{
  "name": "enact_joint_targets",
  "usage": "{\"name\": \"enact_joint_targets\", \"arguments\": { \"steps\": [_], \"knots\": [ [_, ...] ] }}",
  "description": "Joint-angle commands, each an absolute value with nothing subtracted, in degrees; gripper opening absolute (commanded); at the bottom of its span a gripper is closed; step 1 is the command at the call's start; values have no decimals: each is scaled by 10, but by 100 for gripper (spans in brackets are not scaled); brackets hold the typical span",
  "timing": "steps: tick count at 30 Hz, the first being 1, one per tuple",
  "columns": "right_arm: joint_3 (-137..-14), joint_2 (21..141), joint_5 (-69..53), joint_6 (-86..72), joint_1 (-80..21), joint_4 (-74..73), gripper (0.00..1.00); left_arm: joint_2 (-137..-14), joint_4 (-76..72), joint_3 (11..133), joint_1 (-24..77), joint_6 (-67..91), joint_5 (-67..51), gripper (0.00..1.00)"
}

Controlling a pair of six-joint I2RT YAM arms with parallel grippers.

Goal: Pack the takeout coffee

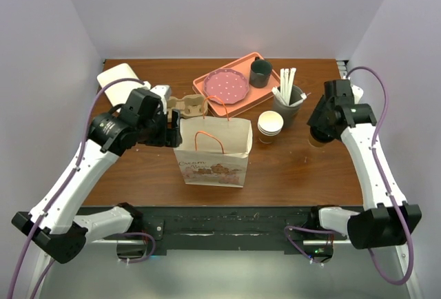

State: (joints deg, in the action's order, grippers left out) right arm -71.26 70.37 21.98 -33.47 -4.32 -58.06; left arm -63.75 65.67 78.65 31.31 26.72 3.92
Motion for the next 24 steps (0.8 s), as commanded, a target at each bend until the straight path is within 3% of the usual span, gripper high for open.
{"name": "enact_joint_targets", "arguments": {
  "steps": [1, 7, 13, 19, 21, 22, 24],
  "knots": [
    [-799, 663, 148, -210, -44, -643, 40, -649, 650, 816, 316, 251, 16, 75],
    [-945, 687, 105, -166, -109, -729, 36, -670, 646, 843, 316, 243, 21, 66],
    [-1112, 727, 3, -150, -226, -745, 35, -691, 622, 859, 316, 232, -9, 46],
    [-1253, 752, -71, -113, -265, -787, 32, -729, 628, 905, 316, 232, -6, 40],
    [-1248, 740, -130, -87, -267, -774, 31, -733, 628, 899, 316, 236, -14, 30],
    [-1223, 733, -160, -77, -275, -766, 31, -731, 628, 896, 316, 236, -23, 19],
    [-1189, 706, -180, -66, -293, -733, 30, -726, 622, 887, 316, 235, -32, 7]
  ]
}}
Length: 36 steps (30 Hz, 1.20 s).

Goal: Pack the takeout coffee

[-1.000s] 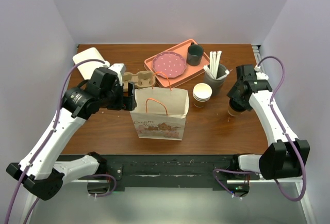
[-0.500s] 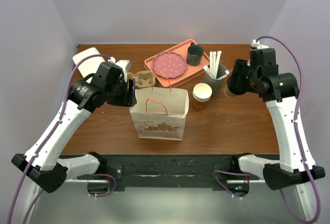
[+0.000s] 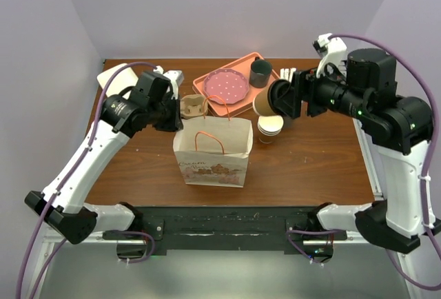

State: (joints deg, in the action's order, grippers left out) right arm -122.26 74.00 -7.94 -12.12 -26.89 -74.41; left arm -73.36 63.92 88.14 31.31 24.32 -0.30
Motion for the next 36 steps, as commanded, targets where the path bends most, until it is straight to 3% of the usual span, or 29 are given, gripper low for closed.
{"name": "enact_joint_targets", "arguments": {
  "steps": [1, 7, 15, 28, 36],
  "knots": [
    [-1165, 701, -178, -63, -301, -729, 29, -722, 617, 886, 316, 232, -46, 0],
    [-1149, 695, -186, -54, -340, -699, 29, -670, 516, 823, 316, 252, -106, 0],
    [-1125, 707, -171, -46, -422, -673, 29, -587, 409, 733, 316, 286, -101, 0],
    [-1192, 753, -33, -65, -549, -691, 28, -605, 473, 747, 316, 306, -68, 0],
    [-1254, 777, -54, -74, -562, -667, 28, -633, 519, 764, 316, 295, -56, 0]
  ]
}}
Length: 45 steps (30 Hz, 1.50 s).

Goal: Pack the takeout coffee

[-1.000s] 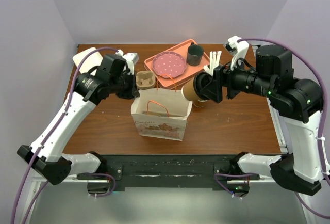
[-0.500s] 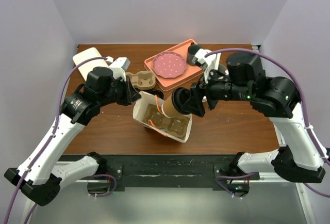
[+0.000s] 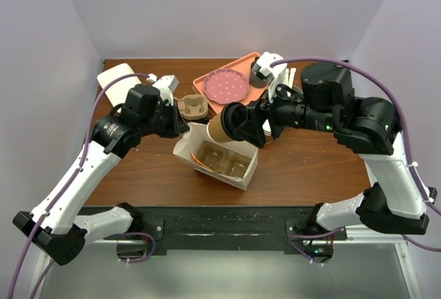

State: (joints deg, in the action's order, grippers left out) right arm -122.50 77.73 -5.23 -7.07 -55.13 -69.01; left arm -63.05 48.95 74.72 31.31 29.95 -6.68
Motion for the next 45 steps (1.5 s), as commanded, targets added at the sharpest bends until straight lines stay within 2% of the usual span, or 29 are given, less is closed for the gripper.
{"name": "enact_joint_targets", "arguments": {
  "steps": [1, 6, 13, 18, 24, 29, 38, 45],
  "knots": [
    [-1249, 780, -58, -74, -565, -664, 28, -631, 519, 763, 316, 295, -56, 0],
    [-1248, 794, -32, -79, -612, -615, 28, -636, 529, 773, 316, 296, -57, 0],
    [-1263, 847, 66, -67, -673, -665, 27, -630, 549, 784, 316, 325, -55, 0],
    [-1284, 842, 119, -82, -697, -630, 27, -636, 565, 786, 316, 336, -69, 0],
    [-1357, 867, 134, -76, -700, -586, 27, -642, 574, 789, 315, 330, -64, 0],
    [-1314, 860, 111, -94, -702, -567, 26, -645, 581, 797, 316, 335, -58, 0],
    [-1240, 850, 80, -135, -741, -616, 26, -650, 593, 811, 312, 367, -63, 0],
    [-1266, 874, 173, -143, -780, -715, 26, -662, 596, 819, 308, 385, -67, 0]
  ]
}}
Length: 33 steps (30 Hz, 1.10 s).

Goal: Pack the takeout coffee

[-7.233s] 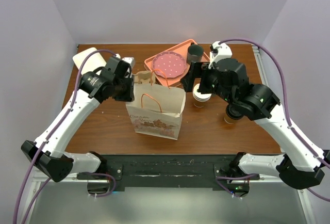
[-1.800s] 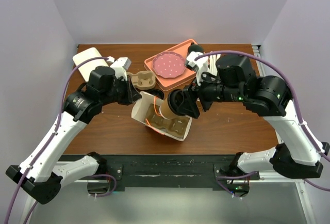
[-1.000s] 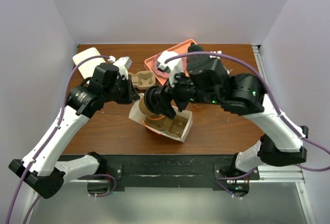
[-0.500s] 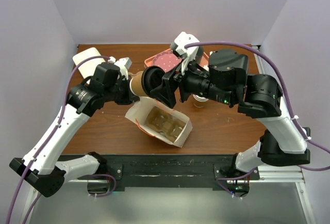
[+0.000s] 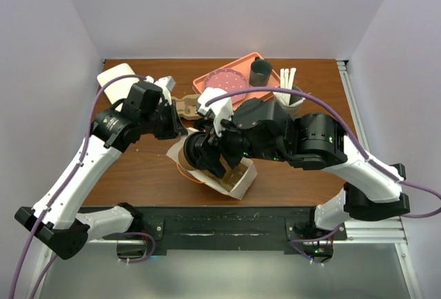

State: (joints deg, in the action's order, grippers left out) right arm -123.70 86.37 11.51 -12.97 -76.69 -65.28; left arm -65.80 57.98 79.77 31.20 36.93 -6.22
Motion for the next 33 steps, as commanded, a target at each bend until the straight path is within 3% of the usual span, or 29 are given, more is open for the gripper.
{"name": "enact_joint_targets", "arguments": {
  "steps": [1, 11, 15, 21, 28, 33],
  "knots": [
    [-1270, 877, 193, -144, -783, -727, 25, -662, 598, 823, 308, 387, -64, 0],
    [-1186, 871, 304, -91, -797, -759, 24, -630, 548, 829, 308, 417, -83, 1],
    [-1127, 851, 299, -61, -796, -720, 25, -602, 491, 754, 307, 375, -129, 9],
    [-1066, 831, 310, -47, -795, -691, 24, -619, 516, 784, 308, 316, -107, 16],
    [-985, 807, 284, -40, -796, -637, 24, -624, 577, 780, 307, 279, -102, 39],
    [-978, 818, 286, -46, -795, -629, 23, -622, 616, 771, 308, 253, -90, 48]
  ]
}}
